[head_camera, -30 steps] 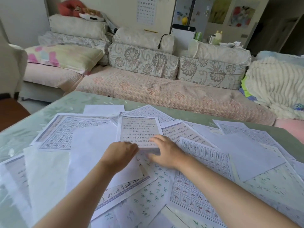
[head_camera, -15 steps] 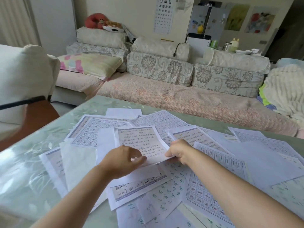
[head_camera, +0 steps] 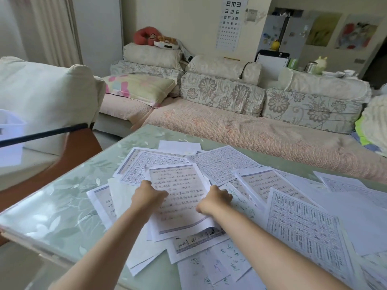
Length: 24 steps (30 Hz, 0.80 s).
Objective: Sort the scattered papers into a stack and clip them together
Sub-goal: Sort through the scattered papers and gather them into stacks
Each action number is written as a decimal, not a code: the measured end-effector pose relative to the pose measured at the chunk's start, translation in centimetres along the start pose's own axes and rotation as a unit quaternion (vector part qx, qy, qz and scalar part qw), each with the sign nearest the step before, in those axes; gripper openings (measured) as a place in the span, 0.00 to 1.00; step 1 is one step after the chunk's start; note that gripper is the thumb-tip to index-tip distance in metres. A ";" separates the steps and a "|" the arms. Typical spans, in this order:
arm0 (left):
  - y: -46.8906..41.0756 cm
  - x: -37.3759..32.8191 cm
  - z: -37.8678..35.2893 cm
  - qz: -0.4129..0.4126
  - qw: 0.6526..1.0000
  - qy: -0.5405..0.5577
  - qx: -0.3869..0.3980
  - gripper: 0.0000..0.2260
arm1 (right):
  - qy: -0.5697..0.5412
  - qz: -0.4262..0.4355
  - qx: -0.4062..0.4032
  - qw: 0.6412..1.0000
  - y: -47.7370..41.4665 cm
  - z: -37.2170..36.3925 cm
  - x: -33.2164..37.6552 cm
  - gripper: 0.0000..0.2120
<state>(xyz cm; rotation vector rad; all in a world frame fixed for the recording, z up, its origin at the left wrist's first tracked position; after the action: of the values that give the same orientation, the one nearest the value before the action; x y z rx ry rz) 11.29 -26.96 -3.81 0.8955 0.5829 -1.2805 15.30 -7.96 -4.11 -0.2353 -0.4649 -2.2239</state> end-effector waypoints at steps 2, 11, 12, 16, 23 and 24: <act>-0.1 0.0 0.4 0.016 0.999 0.030 0.001 0.26 | -0.059 -0.026 -0.003 0.998 -0.1 -0.2 0.0 0.39; -0.8 0.7 1.8 0.024 0.998 0.054 0.022 0.09 | -0.339 -0.021 0.135 0.931 -1.1 1.2 -2.1 0.29; -0.9 0.8 2.1 0.029 0.996 0.071 0.034 0.08 | -0.324 -0.002 0.169 0.931 -0.7 1.4 -2.5 0.26; -0.4 0.9 2.4 0.046 0.983 0.149 0.097 0.09 | -0.312 0.055 0.244 0.917 0.6 1.6 -4.4 0.16; 1.8 -2.6 0.2 -0.035 0.982 0.121 0.142 0.05 | -0.404 0.081 0.143 0.900 1.4 4.1 -7.0 0.12; 2.2 -3.4 -0.4 -0.048 0.982 0.115 0.143 0.05 | -0.402 0.080 0.127 0.903 1.6 4.8 -7.8 0.13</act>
<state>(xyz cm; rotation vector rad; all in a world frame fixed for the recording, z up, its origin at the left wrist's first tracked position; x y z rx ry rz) 12.73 -24.64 -0.76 1.2786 0.6389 -1.3791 21.56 -1.42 -1.85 -1.0268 -1.1195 -1.7971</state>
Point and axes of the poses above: each hand's wrist, its own y-axis away from the middle knuckle, its own z-axis out of the back of the hand, x = y × z, the point moved 2 cm from there along -y, towards the middle knuckle, and after that the axes turned 2 degrees about -y, right-handed, at the moved point
